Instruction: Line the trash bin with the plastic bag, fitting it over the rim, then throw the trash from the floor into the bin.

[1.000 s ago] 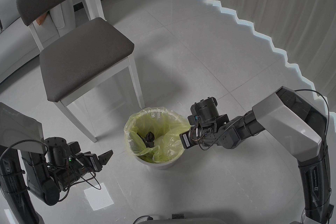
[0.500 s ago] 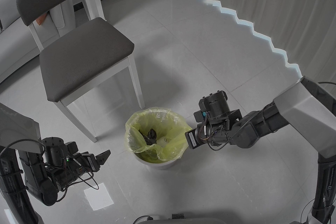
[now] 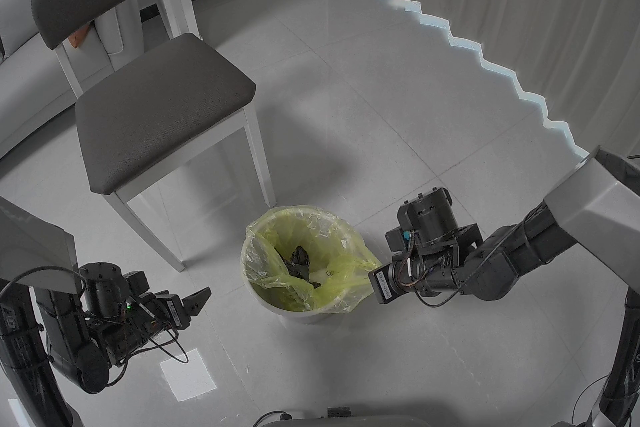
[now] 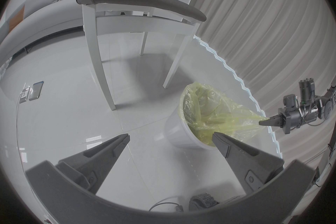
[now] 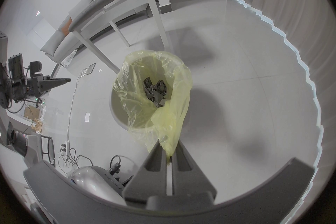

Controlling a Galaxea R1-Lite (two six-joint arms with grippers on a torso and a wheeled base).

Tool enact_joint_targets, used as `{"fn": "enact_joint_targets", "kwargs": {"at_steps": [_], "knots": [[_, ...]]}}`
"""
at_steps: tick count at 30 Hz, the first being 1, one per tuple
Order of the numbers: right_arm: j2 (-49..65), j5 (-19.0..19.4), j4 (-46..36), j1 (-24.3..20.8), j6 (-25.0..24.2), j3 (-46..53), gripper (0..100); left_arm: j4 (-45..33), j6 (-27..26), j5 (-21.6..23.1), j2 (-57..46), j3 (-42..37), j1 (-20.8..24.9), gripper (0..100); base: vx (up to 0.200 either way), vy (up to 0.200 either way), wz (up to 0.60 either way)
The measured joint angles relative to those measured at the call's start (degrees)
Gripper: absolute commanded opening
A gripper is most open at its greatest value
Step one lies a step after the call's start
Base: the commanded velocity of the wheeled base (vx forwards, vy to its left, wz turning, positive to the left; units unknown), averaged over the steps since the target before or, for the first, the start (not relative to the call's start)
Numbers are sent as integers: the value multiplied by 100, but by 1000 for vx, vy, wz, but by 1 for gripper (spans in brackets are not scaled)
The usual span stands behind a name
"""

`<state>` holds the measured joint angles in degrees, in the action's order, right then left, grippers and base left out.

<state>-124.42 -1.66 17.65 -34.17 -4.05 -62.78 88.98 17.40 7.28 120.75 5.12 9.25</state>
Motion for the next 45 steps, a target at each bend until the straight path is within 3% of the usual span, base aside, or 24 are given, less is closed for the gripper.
{"fn": "enact_joint_targets", "kwargs": {"at_steps": [8, 25, 26, 34, 41, 45], "knots": [[-692, 24, 1193, 112, 52, 380, 0, -2, 0, 7, -123, -88, -16, 100, 0, 0, 0], [-1379, 187, 1339, 545, 449, 361, 0, 0, 0, 13, -286, -107, 41, 100, 0, 0, 0], [-1390, 188, 1339, 545, 467, 358, 100, -2, -2, 13, -294, -107, 50, 100, 0, 0, 0], [-1368, 188, 1341, 564, 596, 444, 100, 0, -2, 22, -341, -107, 69, 100, 0, 0, 0], [-797, 182, 1313, 623, 1012, 809, 100, 0, 6, 55, -350, -110, 39, 100, 0, 0, 0], [-265, 163, 862, 540, 1168, 874, 100, 0, 6, 77, -349, -101, 39, 100, 0, 0, 0]]}}
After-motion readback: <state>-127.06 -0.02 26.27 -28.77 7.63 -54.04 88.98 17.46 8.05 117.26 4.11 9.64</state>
